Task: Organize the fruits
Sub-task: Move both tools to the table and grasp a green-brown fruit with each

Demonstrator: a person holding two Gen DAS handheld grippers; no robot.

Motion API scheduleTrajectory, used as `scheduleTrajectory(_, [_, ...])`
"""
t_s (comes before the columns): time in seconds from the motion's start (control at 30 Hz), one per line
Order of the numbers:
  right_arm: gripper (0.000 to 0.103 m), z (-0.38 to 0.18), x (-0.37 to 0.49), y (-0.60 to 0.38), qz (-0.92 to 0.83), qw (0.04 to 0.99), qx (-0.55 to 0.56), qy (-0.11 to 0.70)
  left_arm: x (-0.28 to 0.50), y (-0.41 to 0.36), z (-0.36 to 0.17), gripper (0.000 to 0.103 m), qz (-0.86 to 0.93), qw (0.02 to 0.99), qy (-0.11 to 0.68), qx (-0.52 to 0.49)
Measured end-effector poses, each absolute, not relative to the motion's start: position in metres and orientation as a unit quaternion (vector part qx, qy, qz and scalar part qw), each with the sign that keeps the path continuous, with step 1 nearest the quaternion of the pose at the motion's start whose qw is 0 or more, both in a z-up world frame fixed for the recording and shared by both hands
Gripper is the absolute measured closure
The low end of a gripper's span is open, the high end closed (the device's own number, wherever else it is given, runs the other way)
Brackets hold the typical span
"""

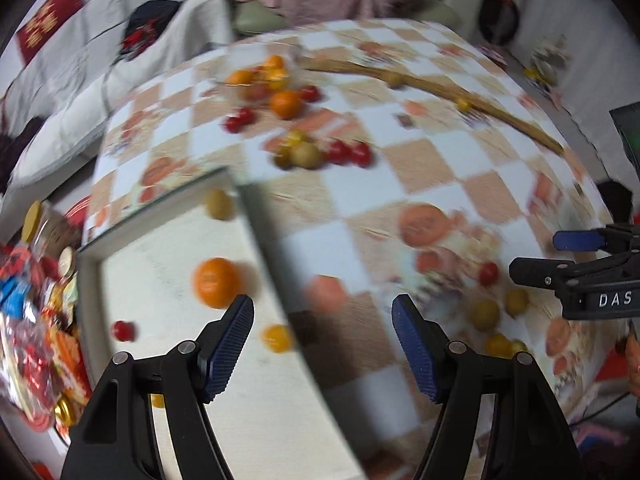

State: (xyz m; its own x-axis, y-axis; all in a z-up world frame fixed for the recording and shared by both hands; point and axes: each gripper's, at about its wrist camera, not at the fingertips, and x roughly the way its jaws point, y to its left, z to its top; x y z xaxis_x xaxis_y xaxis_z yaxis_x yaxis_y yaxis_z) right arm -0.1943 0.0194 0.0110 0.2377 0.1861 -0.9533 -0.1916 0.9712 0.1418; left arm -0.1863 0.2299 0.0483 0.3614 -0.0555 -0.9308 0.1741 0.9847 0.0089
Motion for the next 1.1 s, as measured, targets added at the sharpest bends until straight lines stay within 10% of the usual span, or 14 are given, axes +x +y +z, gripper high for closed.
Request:
scheduleTrajectory(0.63, [0.044,-0.018,-0.217,0.034,0.166,0.777,-0.052,0.605,-0.202,0.189,0.024,0.030,-0.102,0.788,0.601,0.083])
scheduleTrajectory(0.77, [0.073,-0.018,-0.219,0.037,0.166,0.781,-0.087,0.596,-0.199,0.179,0.020,0.030,-0.110,0.784,0.606,0.076])
scheduleTrajectory(1.1, [0.073,-0.015,-0.214,-0.017,0.116,0.789,-0.053,0.601,-0.191,0.147,0.015,0.030,-0.158,0.772,0.610,0.076])
